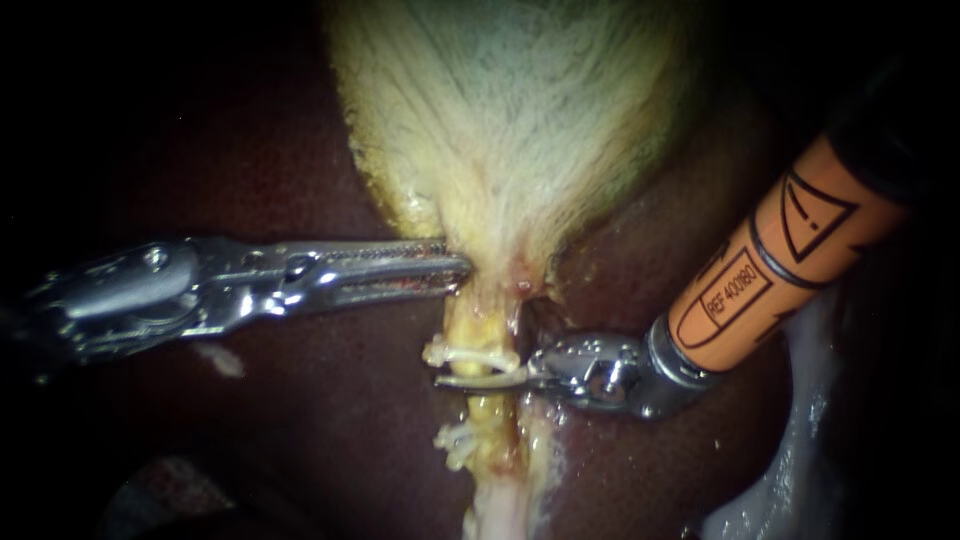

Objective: Go back from the cut left tube

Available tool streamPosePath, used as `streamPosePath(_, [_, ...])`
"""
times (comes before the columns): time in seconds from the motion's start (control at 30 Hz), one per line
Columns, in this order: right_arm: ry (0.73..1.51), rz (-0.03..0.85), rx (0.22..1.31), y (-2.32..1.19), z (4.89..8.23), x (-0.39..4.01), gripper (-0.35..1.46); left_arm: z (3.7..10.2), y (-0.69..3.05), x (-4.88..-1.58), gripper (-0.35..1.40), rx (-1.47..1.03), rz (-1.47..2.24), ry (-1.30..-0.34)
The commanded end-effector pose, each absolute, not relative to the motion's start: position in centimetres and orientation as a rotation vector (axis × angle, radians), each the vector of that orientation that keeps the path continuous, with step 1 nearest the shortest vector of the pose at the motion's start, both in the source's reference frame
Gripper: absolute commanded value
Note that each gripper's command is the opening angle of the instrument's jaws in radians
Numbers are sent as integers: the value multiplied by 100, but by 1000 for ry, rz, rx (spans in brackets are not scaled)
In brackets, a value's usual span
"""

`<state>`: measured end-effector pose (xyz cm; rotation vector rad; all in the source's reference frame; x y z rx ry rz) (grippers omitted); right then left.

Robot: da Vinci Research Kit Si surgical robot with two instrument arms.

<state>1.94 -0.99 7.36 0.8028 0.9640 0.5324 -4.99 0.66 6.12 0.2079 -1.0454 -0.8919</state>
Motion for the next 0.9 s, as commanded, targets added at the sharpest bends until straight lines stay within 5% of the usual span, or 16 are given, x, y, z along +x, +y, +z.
streamPosePath(0.03, [964, 529, 807, -100, 735, 195, -35, 611, 66, -499, 5, 208, -892, -1046])
streamPosePath(0.13, [962, 532, 813, -101, 735, 196, -35, 611, 66, -499, 5, 209, -892, -1046])
streamPosePath(0.23, [960, 538, 815, -101, 734, 199, 32, 611, 66, -499, 5, 209, -892, -1046])
streamPosePath(0.3, [960, 538, 815, -102, 734, 201, 54, 611, 66, -499, 5, 209, -892, -1046])
streamPosePath(0.9, [962, 506, 841, -120, 713, 189, 113, 613, 67, -497, 5, 210, -891, -1046])
